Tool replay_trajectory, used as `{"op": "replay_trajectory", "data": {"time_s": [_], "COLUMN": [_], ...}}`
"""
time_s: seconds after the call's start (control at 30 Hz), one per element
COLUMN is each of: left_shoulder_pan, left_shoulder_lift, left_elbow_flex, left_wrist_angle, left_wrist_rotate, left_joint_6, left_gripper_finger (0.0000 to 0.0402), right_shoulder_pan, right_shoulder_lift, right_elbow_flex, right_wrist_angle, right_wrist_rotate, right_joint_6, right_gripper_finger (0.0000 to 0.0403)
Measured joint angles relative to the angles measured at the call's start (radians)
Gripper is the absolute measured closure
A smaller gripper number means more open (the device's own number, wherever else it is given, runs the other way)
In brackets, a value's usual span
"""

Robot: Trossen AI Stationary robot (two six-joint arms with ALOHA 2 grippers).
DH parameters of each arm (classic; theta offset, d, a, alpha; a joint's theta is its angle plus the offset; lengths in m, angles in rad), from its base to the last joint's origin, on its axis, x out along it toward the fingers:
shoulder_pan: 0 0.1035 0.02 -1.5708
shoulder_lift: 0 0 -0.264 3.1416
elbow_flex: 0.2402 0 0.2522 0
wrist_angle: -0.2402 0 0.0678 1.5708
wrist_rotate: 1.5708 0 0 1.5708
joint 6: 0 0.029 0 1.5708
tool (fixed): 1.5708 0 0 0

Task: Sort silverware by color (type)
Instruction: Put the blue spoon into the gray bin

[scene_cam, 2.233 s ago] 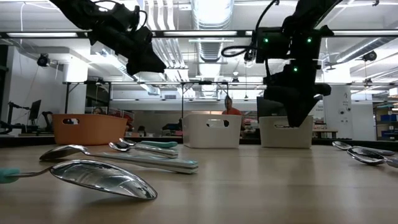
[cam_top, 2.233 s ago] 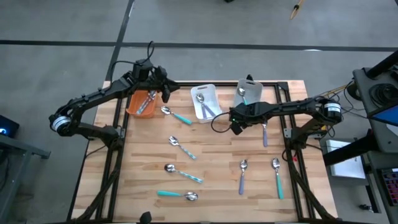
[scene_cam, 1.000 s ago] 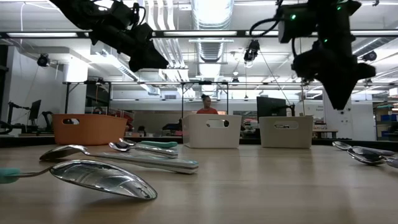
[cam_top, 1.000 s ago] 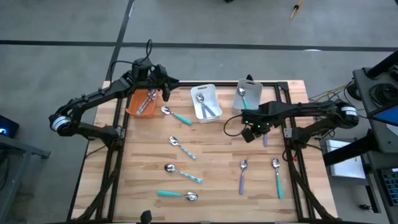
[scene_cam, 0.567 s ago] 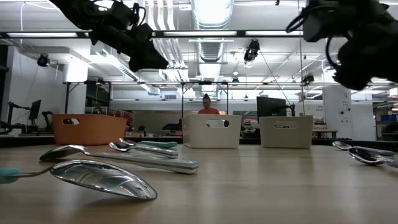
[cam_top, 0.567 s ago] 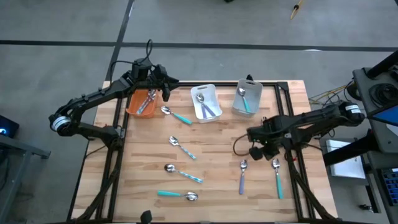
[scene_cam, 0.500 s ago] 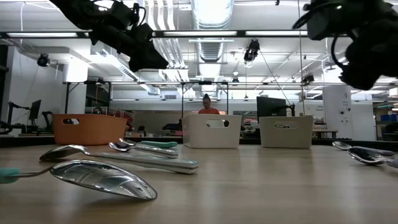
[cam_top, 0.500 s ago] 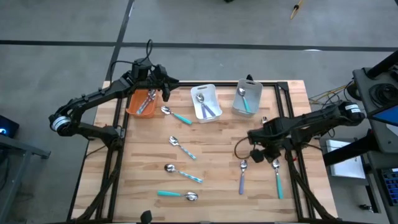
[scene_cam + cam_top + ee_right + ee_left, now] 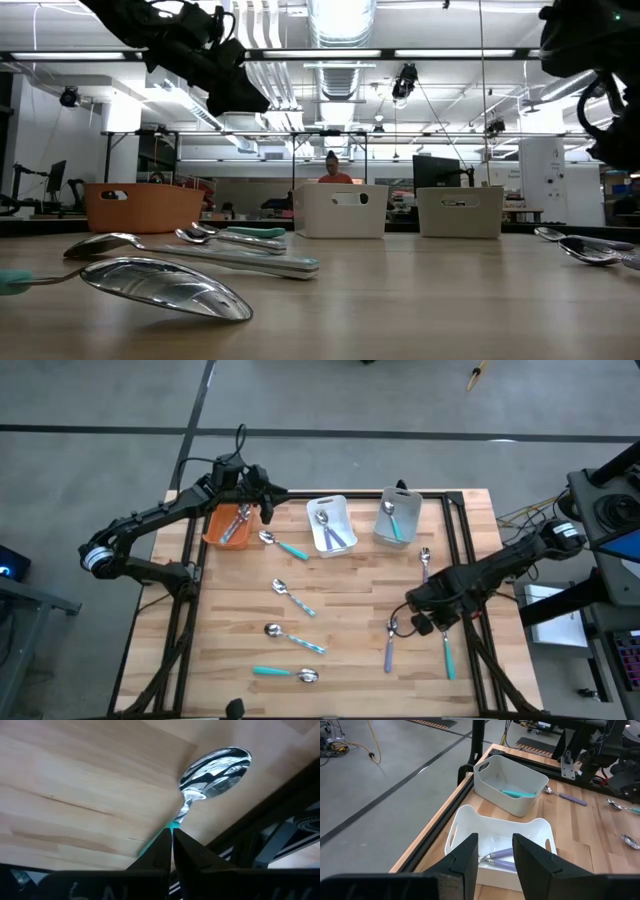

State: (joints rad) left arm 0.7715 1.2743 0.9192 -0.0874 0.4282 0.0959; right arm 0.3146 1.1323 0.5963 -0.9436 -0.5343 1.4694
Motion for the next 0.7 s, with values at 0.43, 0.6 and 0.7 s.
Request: {"op": "replay_trajectory", "data": {"time_s": [0.43,0.6,0.7], "left_shoulder_pan": [0.000,0.000,0.000], "left_shoulder_lift": [0.000,0.000,0.000], "left_elbow_flex": [0.000,0.000,0.000], "left_wrist_angle": [-0.006,-0.006,-0.006], "left_wrist_rotate": [0.000,0.000,0.000], "left_joint_6": [0.000,0.000,0.000], "left_gripper_finger": [0.0299,0.0299,0.0299], "right_shoulder_pan": [0.005,0.022,0.058], "right_shoulder_lift": [-0.081,-0.084,-0.084], "right_elbow_flex": [-0.106,-0.107,-0.107], "right_wrist_angle": [0.063,0.086,0.100], "right_wrist_rotate": [0.010,-0.001,-0.030], "right_joint_6": [0.139,0.194,0.240], "right_gripper_finger": [0.0377,0.0326,0.0286]}}
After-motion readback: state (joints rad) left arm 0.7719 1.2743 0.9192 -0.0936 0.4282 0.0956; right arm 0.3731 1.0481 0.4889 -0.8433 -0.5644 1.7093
